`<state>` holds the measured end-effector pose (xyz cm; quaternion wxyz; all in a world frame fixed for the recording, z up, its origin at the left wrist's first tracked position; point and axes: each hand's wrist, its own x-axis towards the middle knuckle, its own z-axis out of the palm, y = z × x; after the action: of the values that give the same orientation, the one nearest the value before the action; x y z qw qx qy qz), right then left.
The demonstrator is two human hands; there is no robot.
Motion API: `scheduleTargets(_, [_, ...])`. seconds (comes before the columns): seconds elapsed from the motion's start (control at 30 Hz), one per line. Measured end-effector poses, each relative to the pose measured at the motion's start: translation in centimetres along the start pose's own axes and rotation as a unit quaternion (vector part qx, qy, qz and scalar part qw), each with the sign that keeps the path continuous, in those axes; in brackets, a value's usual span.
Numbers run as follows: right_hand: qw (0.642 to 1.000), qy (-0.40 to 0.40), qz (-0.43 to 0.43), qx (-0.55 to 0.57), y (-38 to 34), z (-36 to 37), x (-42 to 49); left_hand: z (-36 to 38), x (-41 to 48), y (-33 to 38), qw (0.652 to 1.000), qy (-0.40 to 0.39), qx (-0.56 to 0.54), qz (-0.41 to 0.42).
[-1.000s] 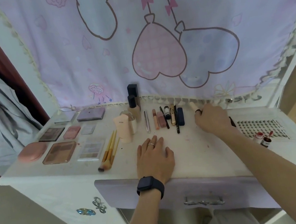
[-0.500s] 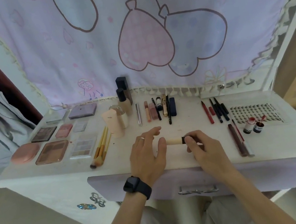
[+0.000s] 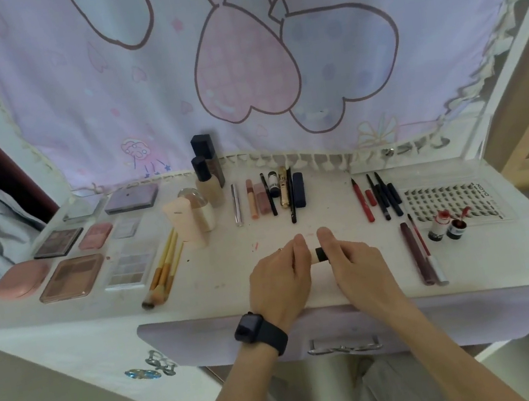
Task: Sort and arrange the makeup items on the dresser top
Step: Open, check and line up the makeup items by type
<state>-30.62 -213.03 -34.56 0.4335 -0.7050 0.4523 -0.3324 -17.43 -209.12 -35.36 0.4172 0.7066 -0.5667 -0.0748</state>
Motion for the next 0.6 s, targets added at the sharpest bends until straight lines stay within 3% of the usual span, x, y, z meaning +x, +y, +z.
scheduleTargets(0.23, [0.999, -0.021, -0.029, -0.033, 0.6, -0.1, -0.3, -0.4, 0.6, 0.1, 0.99, -0.066, -0.095, -0.075])
scheduleTargets(0.33, [0.998, 0.005, -0.053, -0.044, 0.8, 0.2, -0.8, -0.7, 0.7, 0.2, 0.984, -0.095, -0.123, -0.091])
scheduleTargets(0.5, [0.985, 0.041, -0.144, -0.087, 1.4, 0.8, -1.1, -1.3, 1.4, -0.2, 0.97, -0.146, -0.158, -0.11])
scheduleTargets(0.6, [0.983, 0.017, -0.135, -0.123, 1.6, 0.9, -0.7, -1.4, 1.8, -0.4, 0.968, -0.129, -0.183, -0.116])
